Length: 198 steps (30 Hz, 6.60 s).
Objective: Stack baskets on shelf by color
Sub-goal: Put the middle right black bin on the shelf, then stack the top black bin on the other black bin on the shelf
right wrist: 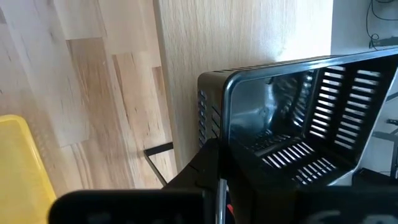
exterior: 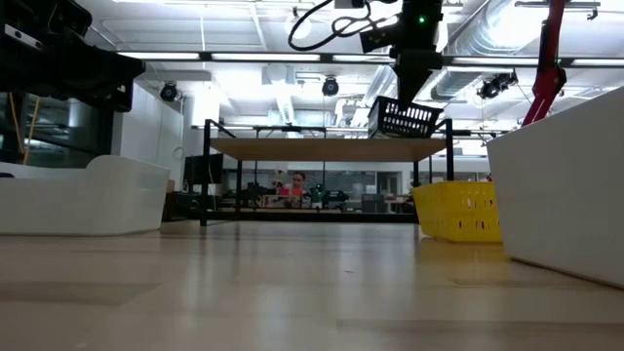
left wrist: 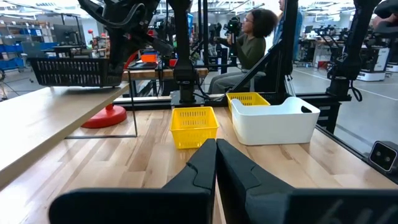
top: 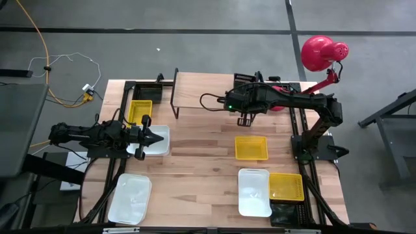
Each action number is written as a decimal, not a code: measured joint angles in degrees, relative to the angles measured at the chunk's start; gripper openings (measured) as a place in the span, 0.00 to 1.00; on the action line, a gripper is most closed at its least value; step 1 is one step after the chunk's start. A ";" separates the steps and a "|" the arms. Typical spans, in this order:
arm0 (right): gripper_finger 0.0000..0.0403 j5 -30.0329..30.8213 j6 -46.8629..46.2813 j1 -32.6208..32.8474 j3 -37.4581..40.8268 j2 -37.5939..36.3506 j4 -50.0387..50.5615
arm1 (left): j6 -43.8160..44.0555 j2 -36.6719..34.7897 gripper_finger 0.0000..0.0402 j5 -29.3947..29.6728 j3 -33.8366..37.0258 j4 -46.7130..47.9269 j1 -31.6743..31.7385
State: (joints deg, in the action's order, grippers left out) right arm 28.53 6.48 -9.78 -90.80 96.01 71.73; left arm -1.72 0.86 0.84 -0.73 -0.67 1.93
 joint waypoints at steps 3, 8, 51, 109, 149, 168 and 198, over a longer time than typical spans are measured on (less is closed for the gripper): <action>0.08 0.15 0.02 0.00 0.00 0.00 -0.02 | 0.00 -0.01 0.00 0.00 0.01 -0.01 -0.01; 0.16 1.65 0.02 0.00 0.00 -0.02 -0.90 | 0.00 0.00 0.00 0.00 0.00 -0.01 -0.01; 0.28 -6.93 -21.91 27.42 25.73 -33.99 -20.48 | 0.00 -0.02 0.00 0.00 0.01 -0.01 -0.02; 0.28 9.42 5.93 29.98 83.25 -56.52 -113.82 | -6.67 0.00 0.02 15.94 0.02 -15.88 0.00; 0.28 -0.89 3.80 20.96 84.02 -57.40 -119.38 | 24.39 62.21 0.47 22.14 -34.67 20.43 49.82; 0.28 -1.83 2.49 20.96 84.02 -57.40 -119.13 | 27.70 76.21 0.47 21.62 -34.68 18.01 49.86; 0.28 -2.12 1.32 20.96 84.00 -57.40 -119.13 | 26.94 77.35 0.47 28.11 -34.67 13.70 49.81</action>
State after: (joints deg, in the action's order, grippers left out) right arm 26.41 7.80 11.18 -6.81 38.61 -47.40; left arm 25.22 78.22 28.95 -35.40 13.04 51.75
